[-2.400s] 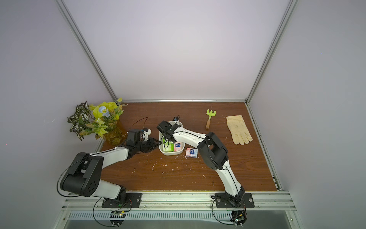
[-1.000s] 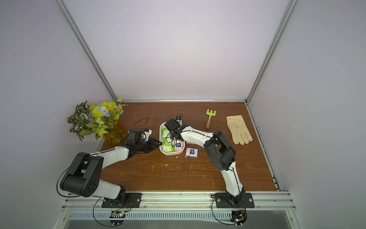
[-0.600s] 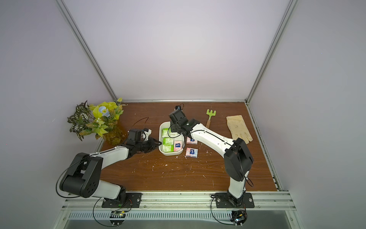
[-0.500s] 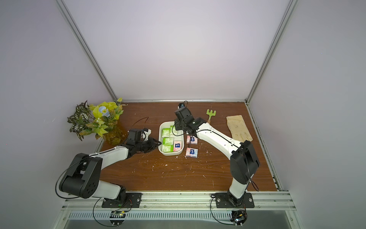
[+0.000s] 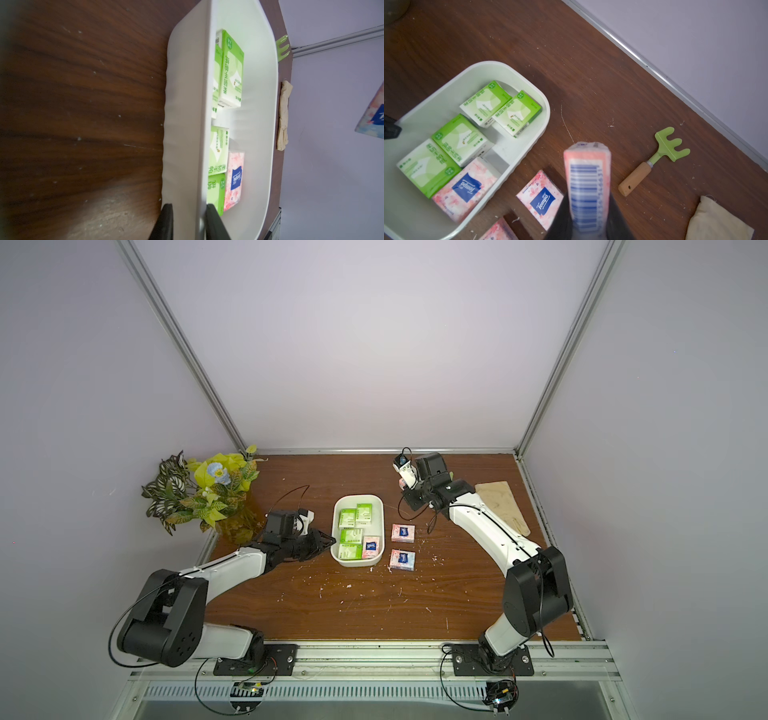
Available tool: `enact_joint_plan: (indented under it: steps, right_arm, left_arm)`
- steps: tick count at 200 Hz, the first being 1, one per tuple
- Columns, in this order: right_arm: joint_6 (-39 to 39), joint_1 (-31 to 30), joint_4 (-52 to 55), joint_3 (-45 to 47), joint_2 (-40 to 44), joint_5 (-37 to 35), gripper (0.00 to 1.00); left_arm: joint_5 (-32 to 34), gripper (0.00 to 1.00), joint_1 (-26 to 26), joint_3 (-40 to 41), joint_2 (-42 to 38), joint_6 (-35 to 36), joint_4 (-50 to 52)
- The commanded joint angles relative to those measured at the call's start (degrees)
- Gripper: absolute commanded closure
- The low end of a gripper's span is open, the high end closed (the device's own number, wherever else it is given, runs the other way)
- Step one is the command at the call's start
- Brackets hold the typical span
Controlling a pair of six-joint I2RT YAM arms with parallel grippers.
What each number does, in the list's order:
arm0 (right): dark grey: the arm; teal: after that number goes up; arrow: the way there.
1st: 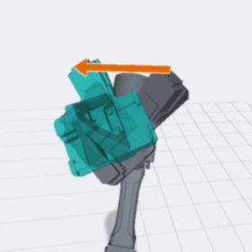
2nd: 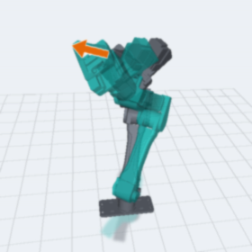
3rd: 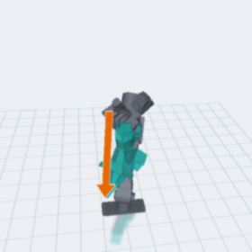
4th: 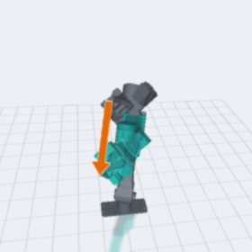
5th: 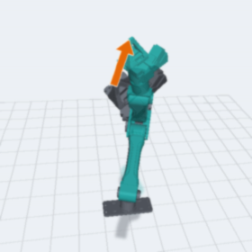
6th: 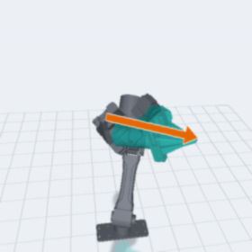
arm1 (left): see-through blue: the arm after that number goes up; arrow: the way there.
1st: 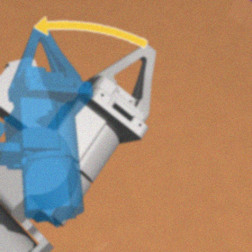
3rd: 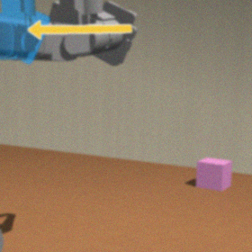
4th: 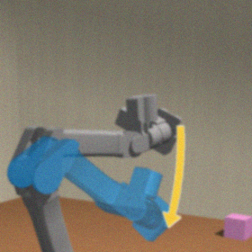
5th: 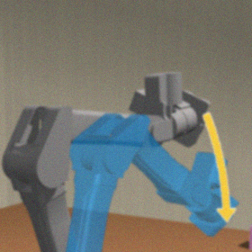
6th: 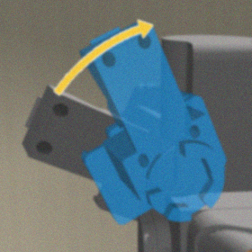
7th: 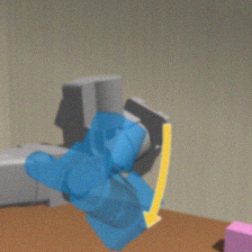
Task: Take the pocket tissues out of the storage box
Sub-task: Place the pocket tissues at the center of the board.
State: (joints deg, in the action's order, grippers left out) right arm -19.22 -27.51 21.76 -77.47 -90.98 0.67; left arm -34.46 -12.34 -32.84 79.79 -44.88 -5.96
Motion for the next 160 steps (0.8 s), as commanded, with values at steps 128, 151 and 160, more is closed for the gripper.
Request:
enact_joint_plan:
  steps: [128,151,160]
  right_arm:
    - [-29.34,0.62,-3.62,-6.41,-17.42,2.57,0.83]
    - [-30.84,0.67,-4.31,-6.16,-18.97,3.55,0.83]
    - [-31.50,0.67,-4.89,-5.92,-19.50,3.39,0.83]
  left_arm:
    - [0.17,0.77,1.96,0.23,-1.38,1.69,2.09]
    - [0.07,0.77,2.27,0.25,-1.65,1.73,2.35]
    - [-0.01,0.77,2.38,0.28,-1.76,1.67,2.42]
